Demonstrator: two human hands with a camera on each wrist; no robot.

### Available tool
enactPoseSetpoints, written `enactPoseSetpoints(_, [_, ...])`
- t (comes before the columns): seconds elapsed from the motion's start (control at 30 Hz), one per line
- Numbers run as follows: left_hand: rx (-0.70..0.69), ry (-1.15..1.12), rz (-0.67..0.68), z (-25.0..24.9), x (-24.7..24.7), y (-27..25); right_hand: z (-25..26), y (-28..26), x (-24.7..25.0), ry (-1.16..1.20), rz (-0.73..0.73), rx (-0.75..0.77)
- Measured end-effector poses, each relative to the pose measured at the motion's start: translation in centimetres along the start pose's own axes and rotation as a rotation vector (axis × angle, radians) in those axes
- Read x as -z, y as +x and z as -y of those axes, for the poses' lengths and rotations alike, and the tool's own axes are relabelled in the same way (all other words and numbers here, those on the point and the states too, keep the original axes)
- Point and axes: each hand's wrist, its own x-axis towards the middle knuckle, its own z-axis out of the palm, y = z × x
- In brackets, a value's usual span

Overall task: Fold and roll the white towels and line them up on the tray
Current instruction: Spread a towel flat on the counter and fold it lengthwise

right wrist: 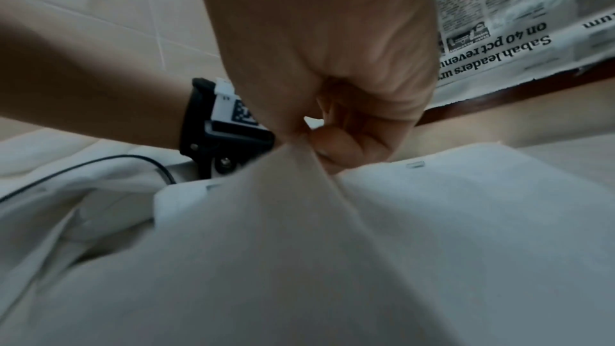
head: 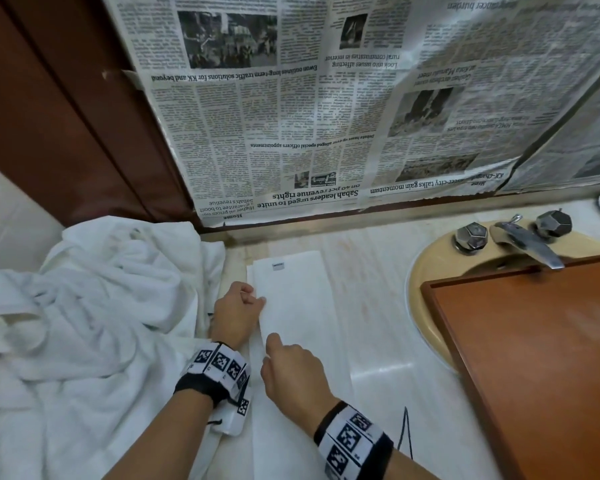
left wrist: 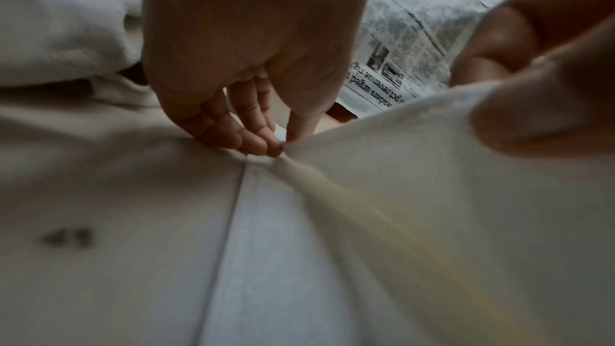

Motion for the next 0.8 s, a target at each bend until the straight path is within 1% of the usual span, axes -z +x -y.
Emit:
enactPoseSetpoints(0.13, [0.059,-0.018,-0.056,-0.2,0.3,0.1,-0.4,-0.3,-0.9,0.063,-0.028,0.003])
enactPoseSetpoints(0.33, [0.096,-0.008,-0.038,0.4,0.6,0.4,-1.5,-0.3,-2.6,0.201,-0.026,0.016])
enactPoseSetpoints(0.43, [0.063,0.049,-0.029,0.4,0.5,0.3,-2.1,0.0,-2.8,0.207,-0.001,0.03])
enactPoseSetpoints(0.57, [-0.029,0.104,0.004,0.6,0.1,0.0,-2.6,-0.2,-2.2,0.211,0.128,0.069])
enactPoseSetpoints(0.6, [-0.06,0.108,0.019,0.7,0.0,0.0,-2.9,-0.2,-1.7,0.233,0.118,0.094])
enactPoseSetpoints(0.63, [-0.086,0.11,0.034,0.8,-0.1,0.0,-3.4,0.0,-1.0,0.251,0.076,0.12])
enactPoseSetpoints(0.7, [-0.132,0.163,0.05,1.3,-0.2,-0.1,-5.0,1.0,0.3,0.223,-0.063,0.151])
enactPoseSetpoints(0.73, [-0.17,0.245,0.048,1.5,-0.4,-0.1,-6.1,1.8,1.0,0.154,-0.116,0.156])
enactPoseSetpoints(0.8, [-0.212,0.465,0.065,1.5,-0.7,-0.2,-8.0,3.8,2.0,-0.031,-0.123,0.118])
